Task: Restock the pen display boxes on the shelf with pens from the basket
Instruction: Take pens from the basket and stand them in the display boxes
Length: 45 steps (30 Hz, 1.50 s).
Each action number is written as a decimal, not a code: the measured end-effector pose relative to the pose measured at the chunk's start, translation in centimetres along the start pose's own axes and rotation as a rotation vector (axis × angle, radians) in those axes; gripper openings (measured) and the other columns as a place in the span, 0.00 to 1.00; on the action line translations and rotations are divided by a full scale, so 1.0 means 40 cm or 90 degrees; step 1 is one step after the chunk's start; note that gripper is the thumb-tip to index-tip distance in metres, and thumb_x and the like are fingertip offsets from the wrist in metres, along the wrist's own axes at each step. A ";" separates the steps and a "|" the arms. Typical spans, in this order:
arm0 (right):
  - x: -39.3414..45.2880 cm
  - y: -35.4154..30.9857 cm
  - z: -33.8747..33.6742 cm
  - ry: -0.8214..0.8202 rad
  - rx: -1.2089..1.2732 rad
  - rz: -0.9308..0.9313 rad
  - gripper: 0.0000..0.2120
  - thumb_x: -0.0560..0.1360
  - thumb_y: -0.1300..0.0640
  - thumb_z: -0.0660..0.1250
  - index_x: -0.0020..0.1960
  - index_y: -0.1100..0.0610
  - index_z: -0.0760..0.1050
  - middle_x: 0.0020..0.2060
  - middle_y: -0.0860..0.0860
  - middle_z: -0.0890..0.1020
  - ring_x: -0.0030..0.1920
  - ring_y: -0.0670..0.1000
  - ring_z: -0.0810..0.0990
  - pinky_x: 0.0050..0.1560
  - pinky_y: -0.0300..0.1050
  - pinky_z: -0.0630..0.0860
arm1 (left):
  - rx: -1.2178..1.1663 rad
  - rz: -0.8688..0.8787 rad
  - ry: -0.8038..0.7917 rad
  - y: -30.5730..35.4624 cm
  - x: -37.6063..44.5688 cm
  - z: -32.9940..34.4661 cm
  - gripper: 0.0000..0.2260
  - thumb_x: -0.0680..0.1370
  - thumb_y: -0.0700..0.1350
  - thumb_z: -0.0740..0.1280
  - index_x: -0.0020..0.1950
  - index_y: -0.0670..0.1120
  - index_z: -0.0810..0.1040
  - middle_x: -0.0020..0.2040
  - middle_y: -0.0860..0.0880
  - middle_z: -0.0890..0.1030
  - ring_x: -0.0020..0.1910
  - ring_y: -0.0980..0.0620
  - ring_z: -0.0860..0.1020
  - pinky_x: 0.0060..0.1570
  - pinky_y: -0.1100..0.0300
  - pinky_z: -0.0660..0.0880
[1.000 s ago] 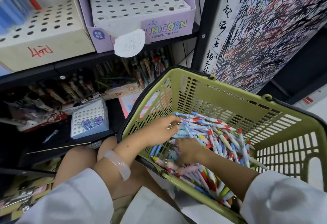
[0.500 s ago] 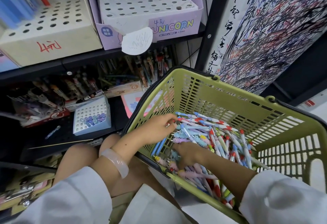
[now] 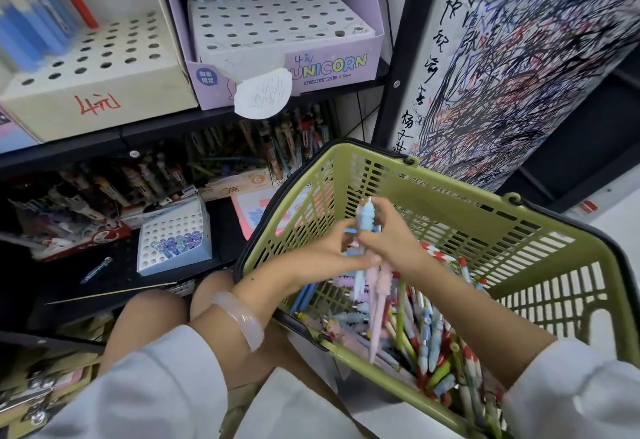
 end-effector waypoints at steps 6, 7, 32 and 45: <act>-0.018 -0.059 -0.039 0.102 0.224 0.021 0.13 0.73 0.66 0.62 0.49 0.47 0.71 0.43 0.51 0.74 0.41 0.49 0.76 0.44 0.45 0.77 | -0.183 0.032 0.079 0.037 0.032 0.037 0.48 0.72 0.42 0.73 0.75 0.58 0.39 0.74 0.51 0.63 0.65 0.52 0.71 0.65 0.51 0.69; -0.021 -0.062 -0.043 0.111 0.239 0.022 0.13 0.74 0.65 0.62 0.50 0.47 0.71 0.44 0.52 0.75 0.41 0.50 0.77 0.45 0.46 0.77 | -0.206 0.038 0.078 0.044 0.034 0.038 0.47 0.71 0.40 0.73 0.76 0.58 0.41 0.74 0.50 0.64 0.64 0.51 0.73 0.64 0.51 0.71; -0.066 -0.188 -0.005 -0.010 0.144 -0.070 0.09 0.79 0.56 0.59 0.55 0.50 0.77 0.53 0.48 0.82 0.53 0.46 0.79 0.53 0.37 0.76 | -0.422 0.279 0.219 0.130 -0.045 -0.112 0.10 0.78 0.35 0.63 0.56 0.44 0.74 0.35 0.54 0.83 0.35 0.58 0.81 0.34 0.62 0.77; -0.092 -0.251 -0.010 0.129 0.083 -0.145 0.04 0.77 0.56 0.64 0.48 0.49 0.76 0.44 0.46 0.80 0.38 0.34 0.76 0.39 0.27 0.73 | -0.502 0.323 0.319 0.144 -0.093 -0.159 0.10 0.77 0.34 0.62 0.57 0.44 0.73 0.38 0.47 0.80 0.32 0.54 0.77 0.29 0.62 0.73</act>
Point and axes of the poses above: each hand's wrist, its own x-axis towards the middle knuckle, its own z-axis out of the palm, y = z × x, the point moved 10 cm from there along x, towards the middle knuckle
